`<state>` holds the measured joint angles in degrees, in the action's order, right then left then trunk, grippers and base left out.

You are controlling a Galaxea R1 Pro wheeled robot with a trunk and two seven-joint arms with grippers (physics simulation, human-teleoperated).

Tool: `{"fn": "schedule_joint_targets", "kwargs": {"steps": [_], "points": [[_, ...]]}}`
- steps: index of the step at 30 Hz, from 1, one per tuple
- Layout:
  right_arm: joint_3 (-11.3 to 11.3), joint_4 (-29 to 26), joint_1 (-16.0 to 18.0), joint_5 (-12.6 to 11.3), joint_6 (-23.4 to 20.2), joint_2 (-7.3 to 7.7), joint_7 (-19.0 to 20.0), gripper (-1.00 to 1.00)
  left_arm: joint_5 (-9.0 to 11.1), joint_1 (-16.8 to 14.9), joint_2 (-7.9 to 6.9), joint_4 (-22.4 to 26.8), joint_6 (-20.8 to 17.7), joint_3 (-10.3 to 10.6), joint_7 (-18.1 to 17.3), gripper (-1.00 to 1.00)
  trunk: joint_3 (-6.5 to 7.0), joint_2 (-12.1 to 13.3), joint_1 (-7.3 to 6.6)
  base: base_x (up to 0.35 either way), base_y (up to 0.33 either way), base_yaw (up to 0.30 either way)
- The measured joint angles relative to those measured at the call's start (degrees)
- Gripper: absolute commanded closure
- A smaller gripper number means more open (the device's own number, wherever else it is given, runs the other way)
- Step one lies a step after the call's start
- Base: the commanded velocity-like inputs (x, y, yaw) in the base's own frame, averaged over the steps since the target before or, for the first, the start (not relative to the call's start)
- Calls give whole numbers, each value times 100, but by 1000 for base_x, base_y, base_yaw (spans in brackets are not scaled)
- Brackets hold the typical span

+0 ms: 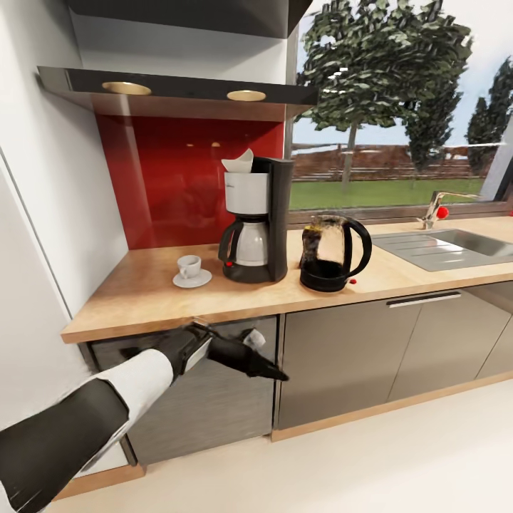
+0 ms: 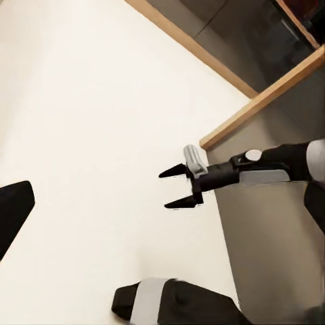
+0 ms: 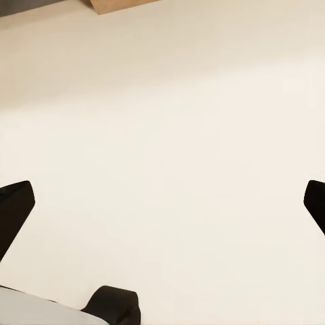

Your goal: Set up a coffee station on the kitchen countertop: keep the coffee maker on the countertop, move the bottle of coffee from the kitchen shelf to the counter next to the coffee maker, place a paper coffee filter on top of the coffee maker, put the saucer next to the coffee maker with the coffee cup on the saucer, and place the electric kettle next to the coffee maker.

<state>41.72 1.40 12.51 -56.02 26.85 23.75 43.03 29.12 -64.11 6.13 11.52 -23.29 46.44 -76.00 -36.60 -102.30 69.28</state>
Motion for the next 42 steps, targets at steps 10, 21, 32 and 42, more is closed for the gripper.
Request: {"fn": "schedule_joint_targets", "kwargs": {"steps": [10, 21, 32, 42], "points": [[0, 3, 0, 1, 2, 0, 0, -100, -140, 1745, -603, -604, 1625, 143, -61, -100, -1, 0, 0, 0, 0, 0], [0, 3, 0, 1, 5, 0, -8, -100, 323, 3732, -1469, -1016, 2477, 35, 1093, -100, 0, -1, 0, 0, 0, 0], [0, 10, 0, 1, 0, 0, -9, -100, 425, 4446, -1670, -1018, 2532, -1575, 2673, -100, 1, 0, 0, 0, 0, 0], [-5, 66, -1, -76, -8, -6, 4, -100, 427, 4478, -1670, -1020, 2520, -1712, 3072, -100, 1, 0, 0, 0, 0, 0]]}}
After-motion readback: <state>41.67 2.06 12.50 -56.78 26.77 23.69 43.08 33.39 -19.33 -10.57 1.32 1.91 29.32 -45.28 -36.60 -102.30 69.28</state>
